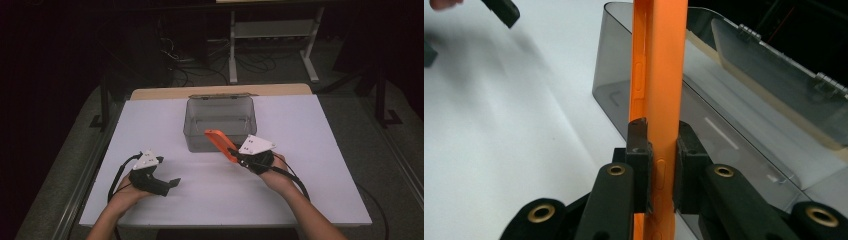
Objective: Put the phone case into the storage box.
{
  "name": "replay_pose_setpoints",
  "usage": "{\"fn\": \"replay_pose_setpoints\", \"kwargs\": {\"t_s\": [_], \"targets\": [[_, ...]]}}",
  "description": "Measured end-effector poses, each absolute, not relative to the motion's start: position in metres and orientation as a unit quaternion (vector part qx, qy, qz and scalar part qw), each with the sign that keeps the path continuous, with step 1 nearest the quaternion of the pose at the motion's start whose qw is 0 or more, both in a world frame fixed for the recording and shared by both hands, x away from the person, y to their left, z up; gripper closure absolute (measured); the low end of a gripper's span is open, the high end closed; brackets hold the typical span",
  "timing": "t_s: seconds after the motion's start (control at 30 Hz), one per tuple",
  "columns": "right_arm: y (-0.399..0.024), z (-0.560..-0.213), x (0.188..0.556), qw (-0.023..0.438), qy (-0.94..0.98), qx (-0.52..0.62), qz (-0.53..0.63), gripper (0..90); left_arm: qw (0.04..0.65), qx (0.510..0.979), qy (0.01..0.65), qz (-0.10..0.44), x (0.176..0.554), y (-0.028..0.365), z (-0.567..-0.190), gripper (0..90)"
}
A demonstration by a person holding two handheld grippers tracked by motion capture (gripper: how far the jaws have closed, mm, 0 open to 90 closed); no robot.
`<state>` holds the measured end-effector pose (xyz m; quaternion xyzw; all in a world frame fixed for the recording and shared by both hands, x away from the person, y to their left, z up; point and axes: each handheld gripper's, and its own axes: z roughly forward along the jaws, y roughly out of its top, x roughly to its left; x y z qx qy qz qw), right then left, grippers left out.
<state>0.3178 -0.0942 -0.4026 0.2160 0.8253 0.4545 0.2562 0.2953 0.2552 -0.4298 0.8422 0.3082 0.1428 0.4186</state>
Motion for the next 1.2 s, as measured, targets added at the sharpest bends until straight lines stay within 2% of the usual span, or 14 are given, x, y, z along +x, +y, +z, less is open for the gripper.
{"fn": "replay_pose_setpoints", "kwargs": {"t_s": [0.53, 1.2], "targets": [[-0.111, -0.401, 0.330, 0.177, 0.807, 0.287, 0.486, 79.3, 0.422, 0.840, 0.310, 0.144, 0.296, 0.256, -0.429, 0.0], [-0.121, -0.386, 0.329, 0.158, 0.800, 0.287, 0.502, 79.2, 0.454, 0.824, 0.308, 0.144, 0.294, 0.256, -0.430, 0.0]]}}
